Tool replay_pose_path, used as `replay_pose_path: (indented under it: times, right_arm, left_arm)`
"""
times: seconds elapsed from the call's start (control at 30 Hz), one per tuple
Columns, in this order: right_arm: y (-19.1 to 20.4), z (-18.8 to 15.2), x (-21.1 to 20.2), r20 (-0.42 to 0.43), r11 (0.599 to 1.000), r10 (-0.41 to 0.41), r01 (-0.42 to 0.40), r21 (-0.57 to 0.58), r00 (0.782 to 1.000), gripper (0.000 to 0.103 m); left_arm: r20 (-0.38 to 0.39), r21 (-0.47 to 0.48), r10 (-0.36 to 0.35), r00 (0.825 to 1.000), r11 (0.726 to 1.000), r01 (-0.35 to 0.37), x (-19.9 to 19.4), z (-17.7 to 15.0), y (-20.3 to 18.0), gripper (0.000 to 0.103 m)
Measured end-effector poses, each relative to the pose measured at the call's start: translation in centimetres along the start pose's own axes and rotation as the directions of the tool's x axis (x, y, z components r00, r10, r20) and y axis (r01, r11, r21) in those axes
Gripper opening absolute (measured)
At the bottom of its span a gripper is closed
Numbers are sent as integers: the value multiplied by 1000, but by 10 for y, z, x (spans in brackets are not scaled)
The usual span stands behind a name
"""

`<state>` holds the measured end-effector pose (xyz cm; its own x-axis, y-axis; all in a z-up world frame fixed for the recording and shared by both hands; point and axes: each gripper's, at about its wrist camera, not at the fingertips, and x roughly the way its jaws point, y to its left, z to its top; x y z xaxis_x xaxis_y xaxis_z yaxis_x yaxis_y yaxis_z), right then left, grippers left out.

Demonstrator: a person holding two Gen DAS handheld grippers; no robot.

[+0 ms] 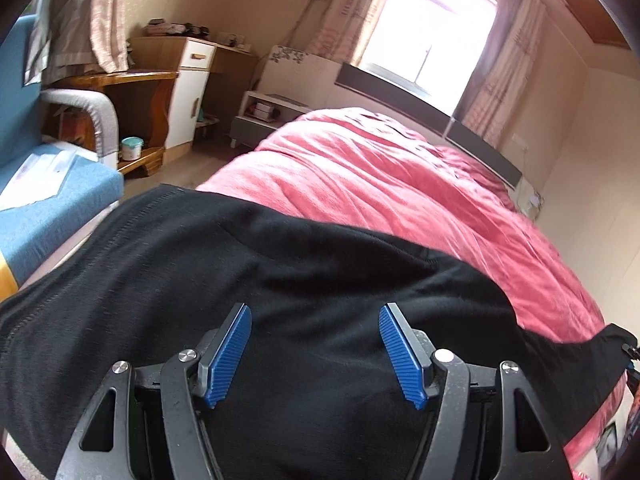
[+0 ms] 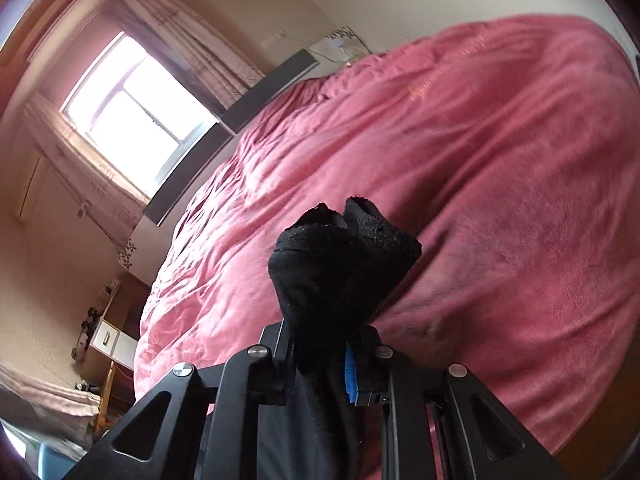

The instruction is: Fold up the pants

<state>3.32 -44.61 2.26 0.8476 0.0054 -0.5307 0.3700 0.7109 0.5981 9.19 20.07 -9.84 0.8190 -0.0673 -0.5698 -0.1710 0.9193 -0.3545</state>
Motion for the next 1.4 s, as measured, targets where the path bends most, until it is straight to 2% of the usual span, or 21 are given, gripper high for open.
replay_pose_path:
  times: [0.13,0.23,0.4,0.63,0.8,1.0,1.07,1.27,1.4]
  right_arm:
    - [52,-12,-15,39,991,4,1,-134,999,19]
    - [92,-29,-27,53,964,45,-29,-264,998,19]
    - [158,-71,-35,25,878,142,-114,-465,990,19]
    - [219,-147,-14,-118,751,220,-246,-613,968,19]
    - [242,-200,5,-238,669,226,-328,-667,945,19]
    - [255,-260,27,-325,540,161,-359,-761,932,19]
    - [254,-274,32,-350,515,144,-372,-772,926,19]
    - [243,-300,48,-415,473,81,-402,-784,906,23]
    - [235,-317,56,-468,455,46,-435,-777,883,37]
  left_arm:
    - [10,-10,49,999,999,-49,-1,3,6,68]
    - [-5,24,87,996,996,-87,1,3,3,68]
    - [-6,121,160,987,980,-158,6,0,-8,68]
    - [12,133,216,976,967,-215,5,2,-3,68]
    - [8,129,222,975,967,-221,6,1,-2,68]
    - [6,117,216,976,969,-215,6,2,0,68]
    - [6,116,216,976,970,-215,7,2,0,68]
    - [5,120,221,975,968,-220,8,1,-1,68]
    - [2,122,224,975,967,-223,9,1,-1,68]
